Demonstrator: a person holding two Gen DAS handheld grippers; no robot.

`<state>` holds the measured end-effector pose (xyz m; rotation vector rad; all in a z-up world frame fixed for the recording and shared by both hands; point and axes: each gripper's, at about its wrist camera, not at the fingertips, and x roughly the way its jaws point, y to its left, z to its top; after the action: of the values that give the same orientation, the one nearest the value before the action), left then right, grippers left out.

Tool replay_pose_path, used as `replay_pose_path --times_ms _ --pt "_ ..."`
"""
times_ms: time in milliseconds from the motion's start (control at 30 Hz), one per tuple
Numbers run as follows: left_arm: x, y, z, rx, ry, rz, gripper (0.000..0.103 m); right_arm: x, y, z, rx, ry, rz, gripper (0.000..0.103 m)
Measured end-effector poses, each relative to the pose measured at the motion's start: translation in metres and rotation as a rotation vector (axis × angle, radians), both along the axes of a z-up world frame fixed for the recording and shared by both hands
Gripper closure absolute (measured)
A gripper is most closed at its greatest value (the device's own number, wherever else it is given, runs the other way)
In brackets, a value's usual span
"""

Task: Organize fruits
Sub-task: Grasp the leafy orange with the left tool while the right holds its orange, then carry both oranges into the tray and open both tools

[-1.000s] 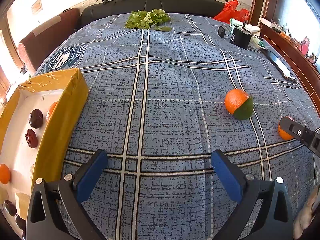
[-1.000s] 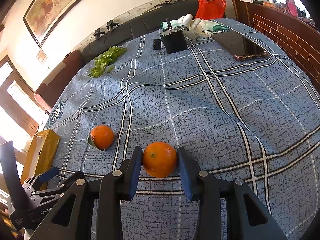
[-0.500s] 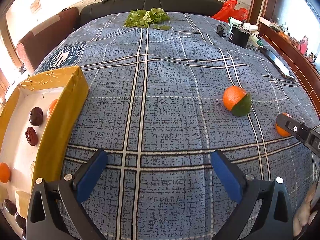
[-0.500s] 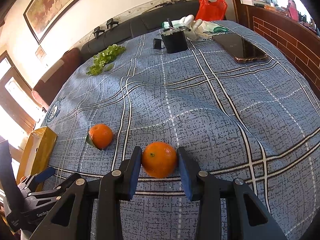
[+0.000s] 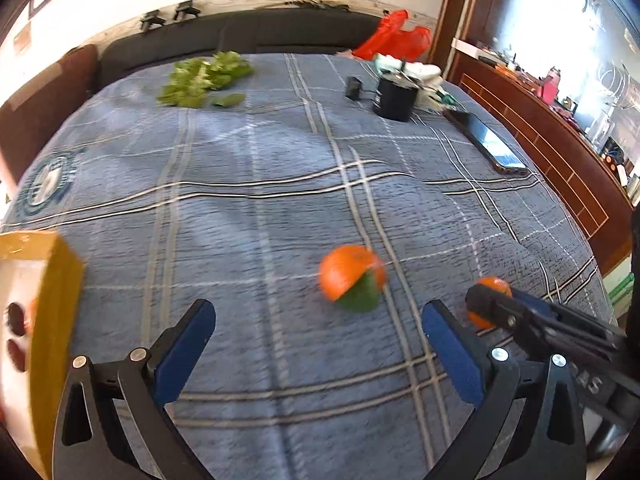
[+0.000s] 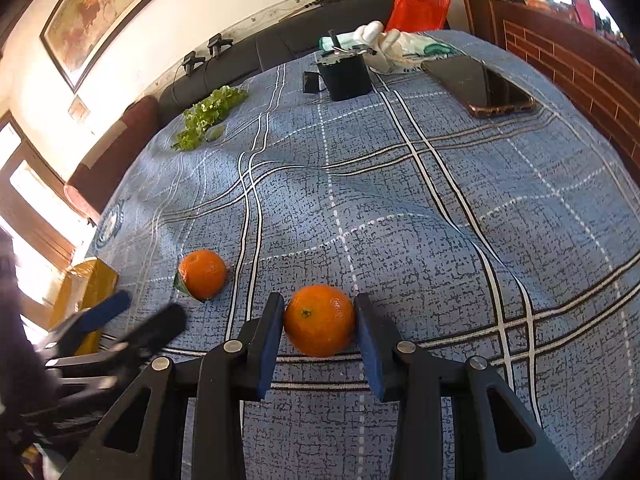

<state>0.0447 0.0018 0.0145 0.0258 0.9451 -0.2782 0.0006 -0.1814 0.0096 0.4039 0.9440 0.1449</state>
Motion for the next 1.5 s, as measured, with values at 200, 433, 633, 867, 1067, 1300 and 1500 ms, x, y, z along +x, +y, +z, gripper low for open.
replay_pose_path --times_ms 200,433,633,867,1067,1300,1500 --pt "0.020 -0.008 -0.011 -0.031 0.055 0.002 0.020 -0.001 -0.012 0.000 0.050 0.015 -0.041 0.064" --pt "0.024 -0.019 -0.012 0.035 0.019 -0.014 0.048 -0.002 -0.015 0.000 0.052 0.017 -0.056 0.064" --pt "0.020 -0.016 -0.009 0.026 0.016 -0.018 0.068 -0.003 -0.017 0.000 0.052 0.011 -0.067 0.065" --pt "-0.004 0.010 0.011 -0.057 -0.016 0.027 0.067 -0.005 -0.027 0.001 0.172 -0.016 -0.054 0.065" --pt "-0.032 0.042 0.031 -0.111 -0.051 0.081 0.067 -0.003 -0.032 -0.003 0.361 -0.033 0.001 0.065" --pt "-0.057 0.081 0.038 -0.136 -0.076 0.207 0.067 0.004 -0.025 -0.009 0.441 -0.007 0.044 0.064" --pt "-0.088 0.136 0.055 -0.174 -0.121 0.298 0.067 0.006 -0.017 -0.006 0.408 -0.016 0.065 0.064"
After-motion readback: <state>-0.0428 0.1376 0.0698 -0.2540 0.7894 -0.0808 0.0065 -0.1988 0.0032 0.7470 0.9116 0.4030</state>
